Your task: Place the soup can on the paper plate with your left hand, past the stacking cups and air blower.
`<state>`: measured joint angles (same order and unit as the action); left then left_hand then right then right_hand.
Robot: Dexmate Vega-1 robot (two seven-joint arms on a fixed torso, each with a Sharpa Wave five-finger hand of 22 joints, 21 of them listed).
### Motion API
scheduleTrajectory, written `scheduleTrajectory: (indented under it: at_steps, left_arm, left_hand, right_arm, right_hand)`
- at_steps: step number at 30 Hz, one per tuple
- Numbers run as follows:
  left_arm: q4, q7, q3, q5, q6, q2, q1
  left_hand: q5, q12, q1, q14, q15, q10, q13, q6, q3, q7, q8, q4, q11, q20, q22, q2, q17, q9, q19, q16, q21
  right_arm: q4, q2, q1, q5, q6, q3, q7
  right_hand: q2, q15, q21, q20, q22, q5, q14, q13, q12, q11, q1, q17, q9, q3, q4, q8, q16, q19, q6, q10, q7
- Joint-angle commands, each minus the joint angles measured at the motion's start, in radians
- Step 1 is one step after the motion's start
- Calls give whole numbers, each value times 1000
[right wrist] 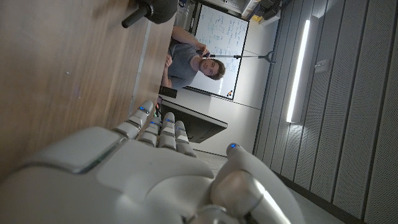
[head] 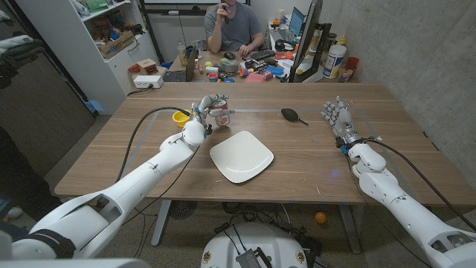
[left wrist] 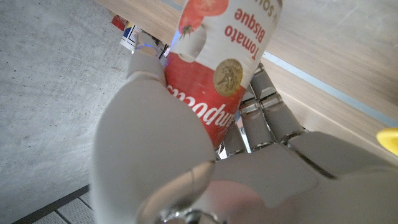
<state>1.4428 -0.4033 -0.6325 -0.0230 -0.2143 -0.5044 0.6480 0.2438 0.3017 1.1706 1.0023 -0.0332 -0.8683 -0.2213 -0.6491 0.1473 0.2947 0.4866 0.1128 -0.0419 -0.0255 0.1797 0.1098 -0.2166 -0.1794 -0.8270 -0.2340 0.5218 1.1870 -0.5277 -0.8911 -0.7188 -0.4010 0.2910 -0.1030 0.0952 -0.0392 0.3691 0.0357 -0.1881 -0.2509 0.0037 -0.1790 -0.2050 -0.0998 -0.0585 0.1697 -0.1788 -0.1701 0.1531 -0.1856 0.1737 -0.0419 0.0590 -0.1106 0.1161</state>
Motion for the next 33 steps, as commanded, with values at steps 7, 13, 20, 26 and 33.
scheduleTrajectory:
  at_steps: [7,13,20,26,33]
  left_arm:
    - [48,-38,16,29,3,-3,-3]
    - [74,-36,26,28,0,-10,0]
    - [108,-14,39,14,5,-24,7]
    - [130,9,46,3,14,-35,13]
    - [153,40,52,-14,31,-47,21]
  left_hand:
    - [-4,-6,124,203,268,-146,-9,-464,-1,-265,-6,-3,-133,-138,3,-135,-8,-2,-79,-7,-1]
    - [-5,-8,125,204,268,-147,-12,-465,-1,-268,-9,-3,-134,-138,4,-137,-10,-3,-79,-7,-1]
    - [-5,-10,125,205,268,-148,-14,-467,-2,-270,-12,-4,-132,-138,4,-140,-11,-3,-80,-8,-1]
    - [-6,-11,125,205,268,-150,-16,-469,-3,-269,-14,-5,-135,-138,4,-141,-12,-3,-81,-8,-1]
    - [-7,-14,127,205,268,-150,-19,-468,-3,-269,-19,-4,-135,-139,5,-142,-13,-3,-81,-8,-1]
  right_arm:
    - [6,-3,-11,-3,-10,-7,1]
    - [7,-4,-13,-3,-11,-6,-2]
    - [22,-11,-18,1,-11,-8,3]
    - [40,-19,-29,5,-8,-9,11]
    - [74,-31,-50,12,-4,-13,30]
  right_hand:
    - [36,-6,-4,5,-2,5,-1,-3,-1,2,-3,2,-4,-1,-4,-4,2,-10,-4,-4,8]
    - [36,-6,-5,5,-2,5,-1,-3,-1,1,-3,2,-4,-2,-5,-4,2,-11,-4,-4,8]
    - [36,-6,-6,5,-2,6,-2,-3,-1,0,-4,2,-4,-2,-5,-4,2,-11,-4,-5,7]
    - [36,-5,-7,3,-2,6,-1,-3,-1,1,-4,3,-4,-2,-5,-4,3,-11,-4,-5,7]
    - [36,-4,-8,5,-2,7,-2,-3,-1,1,-4,3,-4,-3,-5,-4,2,-11,-4,-4,7]
